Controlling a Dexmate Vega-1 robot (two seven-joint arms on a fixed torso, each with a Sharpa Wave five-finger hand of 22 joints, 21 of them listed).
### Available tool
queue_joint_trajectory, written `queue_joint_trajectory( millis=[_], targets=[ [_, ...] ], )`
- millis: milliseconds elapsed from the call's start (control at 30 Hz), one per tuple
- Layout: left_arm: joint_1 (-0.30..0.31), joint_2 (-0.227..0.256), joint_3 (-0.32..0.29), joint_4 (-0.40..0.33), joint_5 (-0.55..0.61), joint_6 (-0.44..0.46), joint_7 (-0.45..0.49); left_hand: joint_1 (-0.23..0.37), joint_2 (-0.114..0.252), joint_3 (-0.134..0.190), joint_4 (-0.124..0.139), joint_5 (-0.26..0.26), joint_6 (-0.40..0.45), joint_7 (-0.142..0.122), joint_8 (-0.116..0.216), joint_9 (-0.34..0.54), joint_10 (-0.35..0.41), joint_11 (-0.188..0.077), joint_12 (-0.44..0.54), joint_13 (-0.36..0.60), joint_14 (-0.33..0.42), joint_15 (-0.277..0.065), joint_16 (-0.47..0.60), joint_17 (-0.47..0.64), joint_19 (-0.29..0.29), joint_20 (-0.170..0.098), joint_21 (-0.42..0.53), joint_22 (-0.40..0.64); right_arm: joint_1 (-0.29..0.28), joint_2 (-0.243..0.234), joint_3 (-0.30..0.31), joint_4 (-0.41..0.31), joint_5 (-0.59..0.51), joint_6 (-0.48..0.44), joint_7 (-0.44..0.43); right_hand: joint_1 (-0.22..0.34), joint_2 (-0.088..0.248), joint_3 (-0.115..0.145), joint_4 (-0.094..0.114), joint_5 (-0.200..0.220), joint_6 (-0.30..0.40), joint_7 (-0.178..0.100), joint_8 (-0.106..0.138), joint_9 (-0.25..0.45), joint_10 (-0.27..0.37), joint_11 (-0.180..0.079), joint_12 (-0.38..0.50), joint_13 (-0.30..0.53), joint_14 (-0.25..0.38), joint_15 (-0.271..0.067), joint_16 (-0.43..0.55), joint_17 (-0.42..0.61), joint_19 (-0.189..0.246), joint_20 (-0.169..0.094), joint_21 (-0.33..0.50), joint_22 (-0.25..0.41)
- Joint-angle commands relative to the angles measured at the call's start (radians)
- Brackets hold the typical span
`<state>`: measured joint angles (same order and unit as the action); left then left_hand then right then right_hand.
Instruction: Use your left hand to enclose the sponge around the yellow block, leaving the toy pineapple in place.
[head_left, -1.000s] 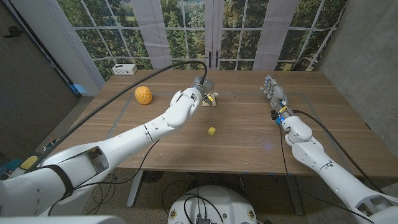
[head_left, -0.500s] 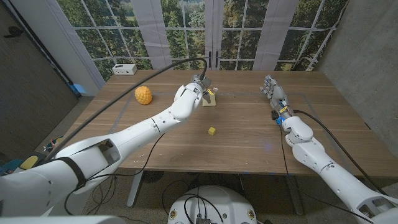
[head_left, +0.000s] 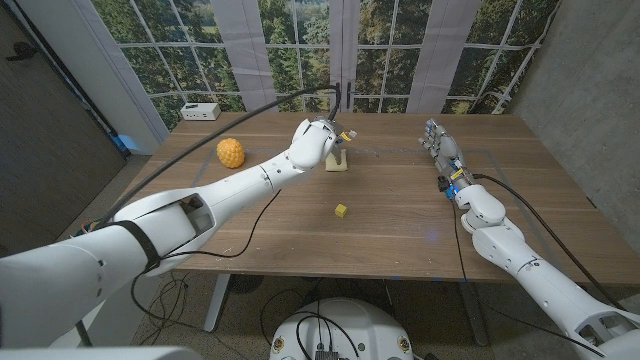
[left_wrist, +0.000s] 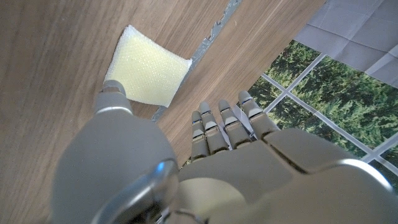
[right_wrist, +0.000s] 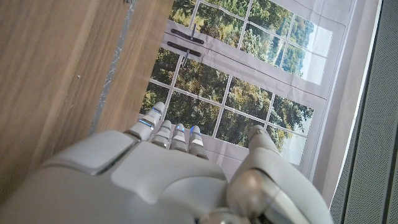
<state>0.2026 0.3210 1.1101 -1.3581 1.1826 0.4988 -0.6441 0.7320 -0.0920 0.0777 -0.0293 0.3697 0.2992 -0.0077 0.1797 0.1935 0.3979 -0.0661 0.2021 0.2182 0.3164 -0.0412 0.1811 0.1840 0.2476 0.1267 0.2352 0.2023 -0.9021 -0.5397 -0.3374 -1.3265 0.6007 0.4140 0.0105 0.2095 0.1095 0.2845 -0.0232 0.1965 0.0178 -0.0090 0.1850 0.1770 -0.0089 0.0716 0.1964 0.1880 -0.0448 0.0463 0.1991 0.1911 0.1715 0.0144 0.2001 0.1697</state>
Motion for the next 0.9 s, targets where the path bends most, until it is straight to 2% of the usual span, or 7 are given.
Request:
queue_joint_trajectory(
  millis=[33,133,233,433,600,667,900],
  targets=[
    [-0.115,-0.059,0.077,0.146,-0.118,-0.035,-0.058,-0.002,-0.005,-0.007,0.001,-0.001,-0.008,0.003,0.001,0.001,-0.001,-0.008,0.003,0.002,-0.009,-0.002,0.001,0.003,-0.005,0.0,-0.005,0.002,0.004,-0.007,-0.002,0.002,-0.009,0.007,0.005,-0.009,-0.003,-0.003,-0.002,0.005,0.003,-0.005,0.003,0.003,0.005,0.002,0.002,0.003,0.008,0.005,-0.001,0.0,0.003,0.006,-0.002,0.004],
    [-0.148,-0.09,0.112,0.201,-0.13,-0.017,-0.098,0.001,-0.006,-0.009,0.0,0.0,-0.004,0.003,0.005,0.001,0.005,-0.005,0.006,0.002,-0.006,-0.008,0.003,0.003,-0.005,-0.002,-0.005,0.002,0.003,-0.01,-0.002,-0.003,-0.014,0.007,0.002,-0.01,-0.003,-0.003,-0.002,0.005,0.003,-0.005,0.003,0.003,0.005,0.002,0.002,0.003,0.008,0.005,-0.001,0.0,0.003,0.006,-0.002,0.004],
    [-0.154,-0.08,0.138,0.189,-0.129,-0.002,-0.082,0.003,-0.006,-0.01,-0.001,0.0,-0.006,0.006,0.005,0.001,0.004,-0.004,0.007,0.002,-0.006,-0.005,0.004,0.003,-0.005,0.0,-0.005,0.002,0.004,-0.012,-0.005,-0.003,-0.02,0.01,0.003,-0.01,-0.003,-0.003,-0.002,0.005,0.003,-0.005,0.003,0.003,0.005,0.0,0.002,0.003,0.008,0.006,-0.001,0.0,0.003,0.006,-0.002,0.004],
    [-0.171,-0.094,0.185,0.225,-0.14,0.016,-0.066,0.007,-0.006,-0.012,-0.002,0.002,-0.008,0.01,0.006,0.001,0.007,-0.003,0.009,0.002,-0.004,-0.006,0.006,0.002,-0.005,-0.001,-0.005,0.002,0.0,-0.013,-0.004,-0.014,-0.021,0.002,-0.007,-0.01,-0.004,-0.003,-0.003,0.005,0.002,-0.005,0.003,0.003,0.005,0.0,0.002,0.003,0.008,0.006,-0.001,0.0,0.003,0.006,-0.002,0.004],
    [-0.173,-0.099,0.191,0.256,-0.187,-0.002,-0.022,0.01,-0.005,-0.013,-0.003,0.003,-0.009,0.01,0.007,0.001,0.007,-0.004,0.01,0.001,-0.004,-0.006,0.007,0.002,-0.005,-0.003,-0.005,0.002,-0.009,-0.018,-0.003,-0.024,-0.024,-0.001,-0.012,-0.01,-0.004,-0.003,-0.003,0.005,0.002,-0.006,0.002,0.003,0.004,-0.001,0.001,0.003,0.009,0.006,-0.001,0.0,0.003,0.007,-0.003,0.004],
    [-0.183,-0.113,0.204,0.282,-0.197,-0.005,-0.022,0.013,-0.004,-0.015,-0.003,0.004,-0.015,0.011,0.006,0.001,-0.008,0.006,0.006,0.001,-0.011,-0.005,0.005,0.002,-0.004,-0.003,-0.004,0.002,-0.013,-0.019,-0.003,-0.03,-0.025,-0.001,-0.016,-0.01,-0.004,-0.003,-0.003,0.005,0.002,-0.006,0.002,0.003,0.005,-0.001,0.001,0.003,0.009,0.007,-0.001,0.0,0.003,0.007,-0.003,0.004],
    [-0.206,-0.151,0.227,0.356,-0.268,-0.054,-0.002,0.019,-0.001,-0.018,-0.004,0.006,-0.029,0.011,0.004,0.001,-0.018,-0.002,0.005,0.001,-0.021,-0.002,0.004,0.002,-0.005,-0.002,-0.004,0.002,-0.031,-0.03,0.002,-0.059,-0.036,-0.009,-0.038,-0.011,-0.005,-0.004,-0.003,0.005,0.003,-0.005,0.003,0.003,0.005,0.0,0.001,0.003,0.009,0.006,-0.001,0.0,0.004,0.008,-0.003,0.004]
  ],
)
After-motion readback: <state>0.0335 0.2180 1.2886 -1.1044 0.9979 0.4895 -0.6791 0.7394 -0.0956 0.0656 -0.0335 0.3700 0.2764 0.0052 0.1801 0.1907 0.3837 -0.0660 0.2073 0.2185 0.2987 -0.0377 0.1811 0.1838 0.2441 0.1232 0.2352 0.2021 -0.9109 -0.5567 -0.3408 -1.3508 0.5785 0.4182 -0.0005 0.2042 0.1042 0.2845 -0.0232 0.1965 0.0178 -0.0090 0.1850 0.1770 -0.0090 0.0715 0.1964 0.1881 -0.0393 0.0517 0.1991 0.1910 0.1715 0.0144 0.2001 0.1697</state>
